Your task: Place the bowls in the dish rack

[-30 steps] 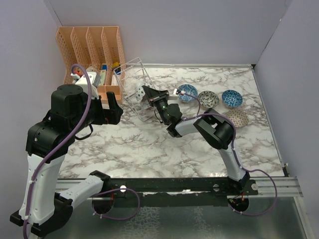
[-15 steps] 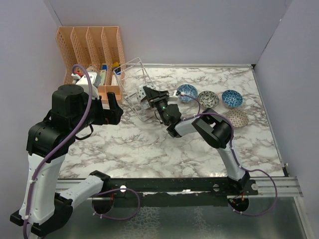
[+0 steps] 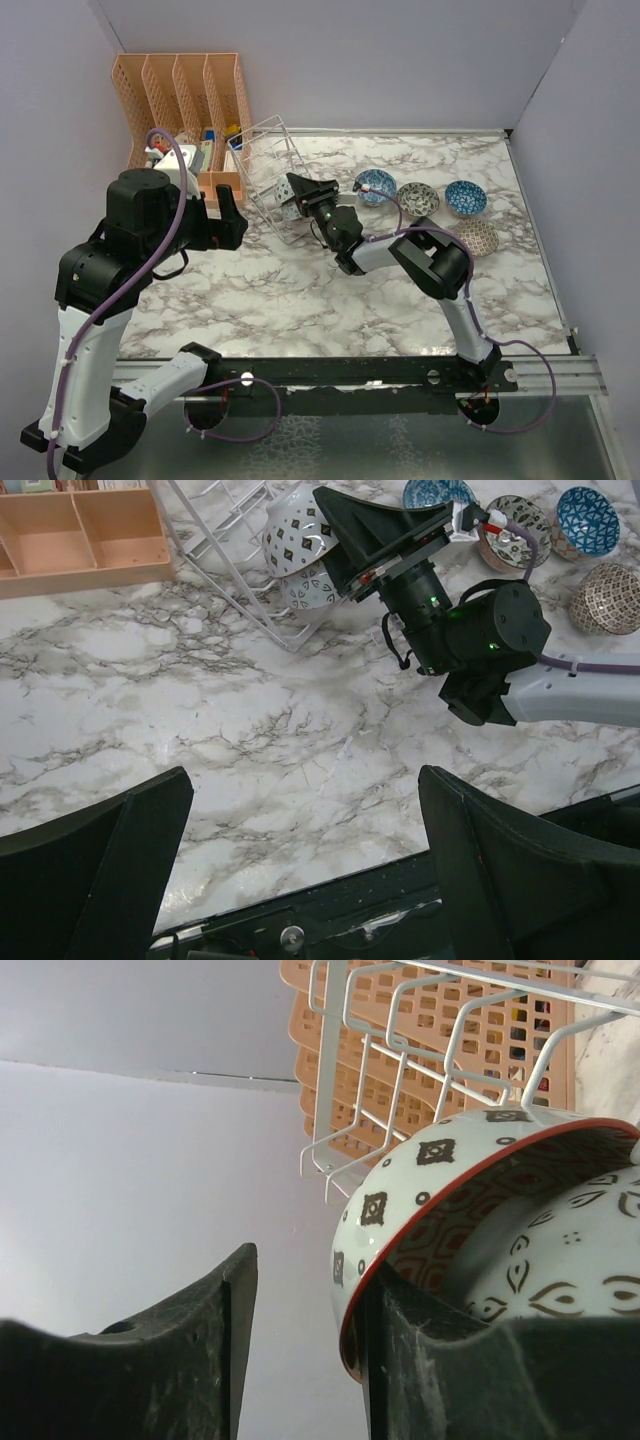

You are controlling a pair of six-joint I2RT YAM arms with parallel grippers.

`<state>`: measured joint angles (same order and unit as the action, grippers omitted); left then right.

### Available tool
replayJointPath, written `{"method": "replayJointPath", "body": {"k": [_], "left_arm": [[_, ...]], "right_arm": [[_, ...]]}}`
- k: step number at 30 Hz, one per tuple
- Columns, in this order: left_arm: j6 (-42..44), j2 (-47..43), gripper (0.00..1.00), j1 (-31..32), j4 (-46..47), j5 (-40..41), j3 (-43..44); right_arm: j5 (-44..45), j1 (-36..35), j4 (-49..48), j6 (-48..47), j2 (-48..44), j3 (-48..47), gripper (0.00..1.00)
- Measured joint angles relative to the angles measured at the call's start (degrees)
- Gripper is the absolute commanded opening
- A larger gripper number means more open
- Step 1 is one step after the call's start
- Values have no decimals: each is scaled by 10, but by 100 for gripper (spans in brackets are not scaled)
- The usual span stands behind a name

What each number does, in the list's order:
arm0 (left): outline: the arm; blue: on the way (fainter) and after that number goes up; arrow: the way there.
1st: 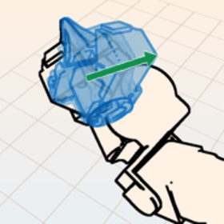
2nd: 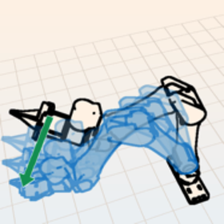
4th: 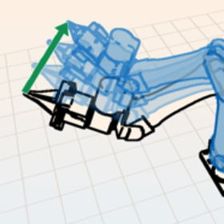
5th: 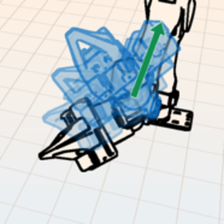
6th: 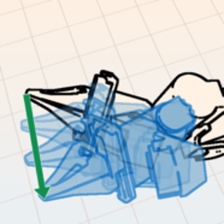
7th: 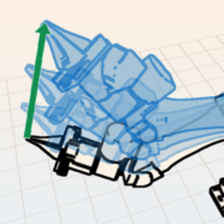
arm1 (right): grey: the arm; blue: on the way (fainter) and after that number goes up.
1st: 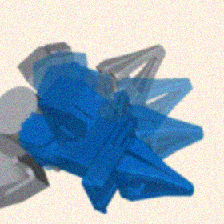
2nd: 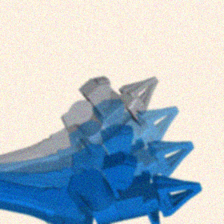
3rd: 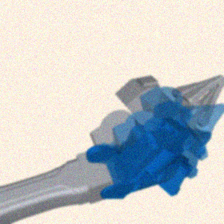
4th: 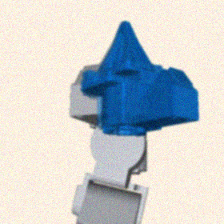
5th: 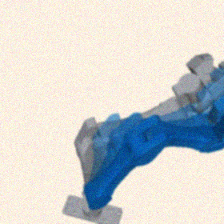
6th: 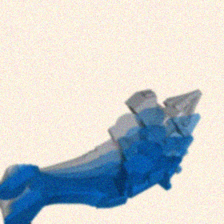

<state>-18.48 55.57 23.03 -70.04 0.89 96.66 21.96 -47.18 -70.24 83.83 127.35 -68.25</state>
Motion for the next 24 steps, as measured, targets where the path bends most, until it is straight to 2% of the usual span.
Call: {"method": "replayJointPath", "body": {"k": [3,7,24], "left_arm": [[0,3,99,0,0,0,0],[0,7,99,0,1,0,0],[-2,15,99,0,1,0,0]], "right_arm": [[0,0,23,6,-10,1,44],[1,0,55,17,-24,5,51],[1,4,197,68,-77,6,57]]}}
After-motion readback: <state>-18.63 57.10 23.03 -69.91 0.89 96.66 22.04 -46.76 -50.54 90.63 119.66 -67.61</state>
